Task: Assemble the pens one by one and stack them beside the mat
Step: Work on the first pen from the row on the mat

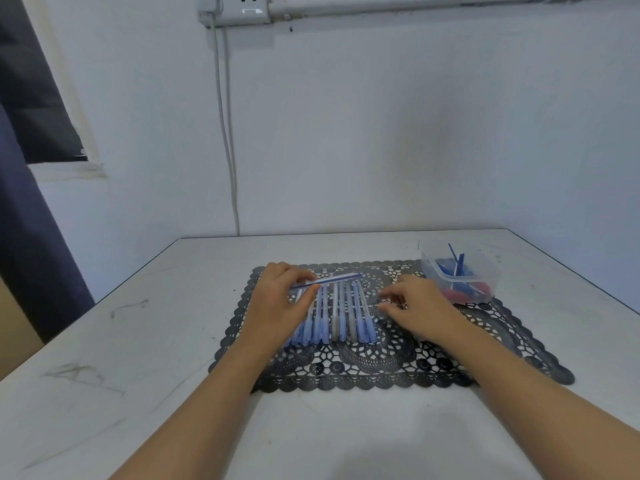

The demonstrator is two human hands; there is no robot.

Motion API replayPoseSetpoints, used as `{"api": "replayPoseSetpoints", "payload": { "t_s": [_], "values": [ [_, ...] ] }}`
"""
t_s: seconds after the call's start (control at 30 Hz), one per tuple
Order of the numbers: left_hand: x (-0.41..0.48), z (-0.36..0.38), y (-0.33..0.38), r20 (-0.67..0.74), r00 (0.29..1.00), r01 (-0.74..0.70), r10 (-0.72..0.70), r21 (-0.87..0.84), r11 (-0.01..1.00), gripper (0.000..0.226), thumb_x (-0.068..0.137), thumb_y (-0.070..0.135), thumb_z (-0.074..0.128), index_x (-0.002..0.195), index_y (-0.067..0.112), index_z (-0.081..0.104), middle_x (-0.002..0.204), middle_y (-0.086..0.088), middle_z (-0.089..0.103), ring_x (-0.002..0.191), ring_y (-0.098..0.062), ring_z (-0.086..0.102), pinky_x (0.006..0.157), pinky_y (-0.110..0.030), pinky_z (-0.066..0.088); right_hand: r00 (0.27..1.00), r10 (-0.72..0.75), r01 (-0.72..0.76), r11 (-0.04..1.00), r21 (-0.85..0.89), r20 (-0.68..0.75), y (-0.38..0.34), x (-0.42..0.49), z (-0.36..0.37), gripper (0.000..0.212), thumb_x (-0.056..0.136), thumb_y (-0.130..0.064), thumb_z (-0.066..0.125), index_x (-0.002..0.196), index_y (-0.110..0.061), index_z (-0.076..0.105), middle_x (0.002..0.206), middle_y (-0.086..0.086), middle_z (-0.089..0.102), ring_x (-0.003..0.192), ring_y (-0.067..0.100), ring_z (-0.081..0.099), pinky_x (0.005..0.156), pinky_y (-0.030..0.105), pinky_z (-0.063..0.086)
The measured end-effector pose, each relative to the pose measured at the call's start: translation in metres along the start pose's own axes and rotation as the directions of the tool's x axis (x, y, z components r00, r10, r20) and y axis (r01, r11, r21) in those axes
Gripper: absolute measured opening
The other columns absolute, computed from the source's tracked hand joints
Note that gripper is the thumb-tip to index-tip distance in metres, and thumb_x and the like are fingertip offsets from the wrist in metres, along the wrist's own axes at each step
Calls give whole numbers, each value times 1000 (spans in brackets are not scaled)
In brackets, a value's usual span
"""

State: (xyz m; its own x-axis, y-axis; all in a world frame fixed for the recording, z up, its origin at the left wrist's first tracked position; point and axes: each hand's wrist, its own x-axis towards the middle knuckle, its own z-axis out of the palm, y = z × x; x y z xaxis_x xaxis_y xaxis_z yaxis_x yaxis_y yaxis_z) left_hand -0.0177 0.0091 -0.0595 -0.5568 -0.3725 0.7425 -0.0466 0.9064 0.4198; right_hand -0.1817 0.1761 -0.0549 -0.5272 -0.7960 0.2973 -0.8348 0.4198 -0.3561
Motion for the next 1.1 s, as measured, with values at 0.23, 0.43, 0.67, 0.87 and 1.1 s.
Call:
{"api": "replayPoseSetpoints", "payload": {
  "t_s": [0.23,0.43,0.67,0.87,1.1],
  "values": [
    [2,2,-1,-6,1000,-6,6,27,1000,16,81,16,70,97,15,70,82,10,52,85,-9,48,78,-18,41,999,-29,33,997,-76,46,-2,1,1,27,89,-30,58,114,-22,66,92,-4,49,86,7,43,78,20,36],
    [2,7,-6,20,999,-32,31,42,999,15,81,15,70,97,16,70,82,18,47,86,-8,48,78,-22,43,998,-28,33,995,-96,49,-4,4,3,23,91,-20,56,109,-18,69,109,-1,66,100,11,58,90,18,38],
    [5,9,-15,48,997,-63,60,72,995,13,83,21,65,94,16,69,82,14,51,86,-8,49,77,-25,44,962,48,24,966,259,-270,-10,2,7,19,85,-14,64,102,-19,71,89,-6,66,72,-5,54,67,0,37],
    [6,10,-13,55,996,-76,72,77,994,11,82,19,68,92,18,70,80,14,50,83,-1,42,77,-17,38,928,344,-99,595,798,-142,-21,-1,16,22,84,-5,64,92,-23,73,88,-7,71,80,2,64,73,14,49],
    [4,10,-12,82,993,-87,83,42,995,11,83,24,64,92,19,69,79,19,46,83,-2,44,77,-26,45,924,375,-130,495,859,-76,-26,-3,17,22,85,-3,62,89,-22,72,84,-5,71,71,6,63,62,10,49]
  ]
}}
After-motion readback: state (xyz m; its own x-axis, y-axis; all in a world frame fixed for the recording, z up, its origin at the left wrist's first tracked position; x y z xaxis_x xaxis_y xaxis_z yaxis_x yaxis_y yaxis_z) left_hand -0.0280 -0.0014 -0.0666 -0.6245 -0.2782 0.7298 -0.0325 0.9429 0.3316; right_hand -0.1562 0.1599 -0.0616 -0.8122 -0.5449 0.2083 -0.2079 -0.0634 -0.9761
